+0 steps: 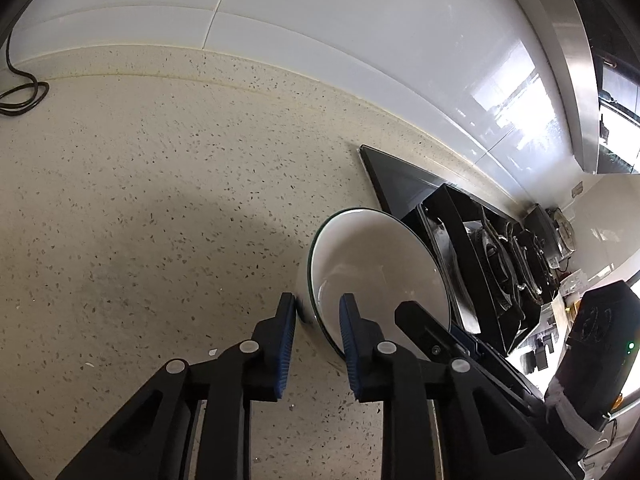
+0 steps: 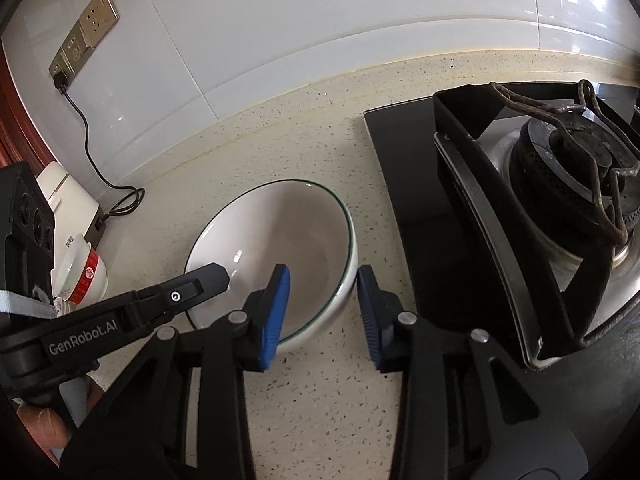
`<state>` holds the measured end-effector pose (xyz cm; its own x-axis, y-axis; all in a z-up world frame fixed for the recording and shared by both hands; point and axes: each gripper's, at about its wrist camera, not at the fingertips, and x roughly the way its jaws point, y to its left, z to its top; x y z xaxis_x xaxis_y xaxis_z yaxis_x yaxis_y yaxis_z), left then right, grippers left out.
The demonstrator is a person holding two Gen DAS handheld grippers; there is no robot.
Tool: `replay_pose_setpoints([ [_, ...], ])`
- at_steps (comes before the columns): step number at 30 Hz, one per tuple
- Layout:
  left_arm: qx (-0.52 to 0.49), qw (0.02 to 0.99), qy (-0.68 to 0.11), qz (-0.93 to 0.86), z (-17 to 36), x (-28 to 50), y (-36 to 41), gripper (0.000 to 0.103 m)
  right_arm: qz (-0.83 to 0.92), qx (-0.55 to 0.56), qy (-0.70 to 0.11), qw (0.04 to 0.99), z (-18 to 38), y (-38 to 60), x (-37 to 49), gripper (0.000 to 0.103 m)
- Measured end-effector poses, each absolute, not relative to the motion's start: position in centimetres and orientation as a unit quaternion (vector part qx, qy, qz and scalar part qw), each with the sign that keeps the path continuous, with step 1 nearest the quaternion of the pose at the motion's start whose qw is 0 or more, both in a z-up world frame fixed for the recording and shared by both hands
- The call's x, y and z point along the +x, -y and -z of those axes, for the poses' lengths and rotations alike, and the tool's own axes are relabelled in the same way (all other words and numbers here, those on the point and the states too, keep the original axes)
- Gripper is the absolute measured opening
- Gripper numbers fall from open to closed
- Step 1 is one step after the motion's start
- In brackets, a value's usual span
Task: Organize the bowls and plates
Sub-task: 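Close both grippers on the rim of the green-rimmed bowl and lift, then carry the green-rimmed bowl with both grippers over the nested bowls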
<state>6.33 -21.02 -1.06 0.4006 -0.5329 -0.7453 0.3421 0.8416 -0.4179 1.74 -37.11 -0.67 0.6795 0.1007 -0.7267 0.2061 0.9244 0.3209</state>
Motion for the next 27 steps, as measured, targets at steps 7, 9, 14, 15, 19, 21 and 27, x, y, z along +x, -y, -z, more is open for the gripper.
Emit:
replay_pose_setpoints([
  [7,-0.096,0.833,-0.478,0.261,1.0,6.1,20.5,0.019,0.033,0.192,-0.396,0.897,0.4,37.2,1.3,0.032],
  [9,-0.096,0.833,-0.478,0.261,1.0,5.9,20.3,0.019,0.032,0.193,-0.396,0.897,0.4,37.1,1.2,0.032],
  [14,-0.100,0.832,-0.479,0.261,1.0,5.7,19.7,0.019,0.033,0.191,-0.395,0.898,0.2,36.7,0.9,0.032],
  [15,-0.101,0.832,-0.479,0.261,1.0,5.6,19.6,0.019,0.032,0.190,-0.395,0.898,0.1,36.5,0.8,0.032],
  [19,-0.109,0.835,-0.473,0.260,0.5,5.4,18.6,0.019,0.029,0.185,-0.393,0.900,-0.5,35.5,0.7,0.032],
  [21,-0.114,0.836,-0.469,0.261,0.2,5.3,17.8,0.019,0.028,0.180,-0.391,0.902,-0.8,34.9,0.9,0.032],
  [27,-0.132,0.842,-0.455,0.256,-1.0,5.2,15.1,0.018,0.018,0.164,-0.388,0.907,-1.8,32.6,1.4,0.032],
])
